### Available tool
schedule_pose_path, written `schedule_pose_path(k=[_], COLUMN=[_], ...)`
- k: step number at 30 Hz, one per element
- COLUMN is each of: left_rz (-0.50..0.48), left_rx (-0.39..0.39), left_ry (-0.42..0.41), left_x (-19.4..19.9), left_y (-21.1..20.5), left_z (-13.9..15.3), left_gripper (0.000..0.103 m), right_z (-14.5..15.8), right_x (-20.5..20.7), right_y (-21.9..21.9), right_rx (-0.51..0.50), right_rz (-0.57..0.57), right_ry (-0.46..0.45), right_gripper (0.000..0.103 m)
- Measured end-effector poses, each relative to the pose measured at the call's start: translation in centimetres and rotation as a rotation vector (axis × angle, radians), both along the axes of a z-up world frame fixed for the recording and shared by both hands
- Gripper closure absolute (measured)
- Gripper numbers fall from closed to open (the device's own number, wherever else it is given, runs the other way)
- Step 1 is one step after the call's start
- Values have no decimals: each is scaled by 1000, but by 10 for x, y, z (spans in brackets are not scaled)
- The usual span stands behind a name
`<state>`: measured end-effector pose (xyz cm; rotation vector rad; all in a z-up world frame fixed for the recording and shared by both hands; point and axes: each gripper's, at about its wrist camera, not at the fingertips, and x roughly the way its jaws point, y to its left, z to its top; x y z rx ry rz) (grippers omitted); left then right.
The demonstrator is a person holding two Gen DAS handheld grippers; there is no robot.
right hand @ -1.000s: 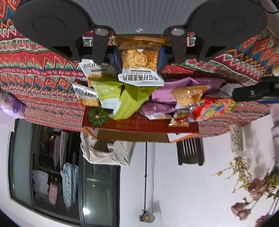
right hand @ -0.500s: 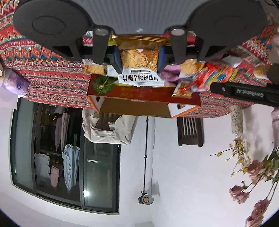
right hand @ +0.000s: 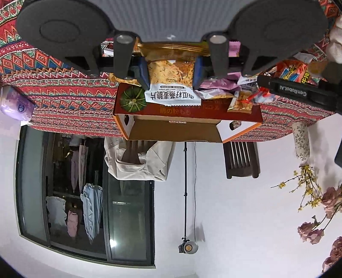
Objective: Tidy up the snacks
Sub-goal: 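Grasp the red-blue chip bag with the left gripper while the right gripper grasps a white biscuit packet, then carry both packets over the orange box and release them inside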
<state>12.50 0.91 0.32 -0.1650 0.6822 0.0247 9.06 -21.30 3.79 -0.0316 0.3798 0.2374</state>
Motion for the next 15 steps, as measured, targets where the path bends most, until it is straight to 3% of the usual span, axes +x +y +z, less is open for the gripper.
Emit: schedule_pose_path(k=[3,15], left_rz=[1,-23], left_rx=[-1,48], left_ry=[-17,-175], left_x=[-5,-20], left_y=[2,-3], left_z=[2,42], left_gripper=[44,44], right_z=[-1,16], right_x=[1,15], right_y=[-2,-4], right_rx=[2,16], right_rz=[2,-3], right_ry=[-3,-33], right_gripper=[63,63])
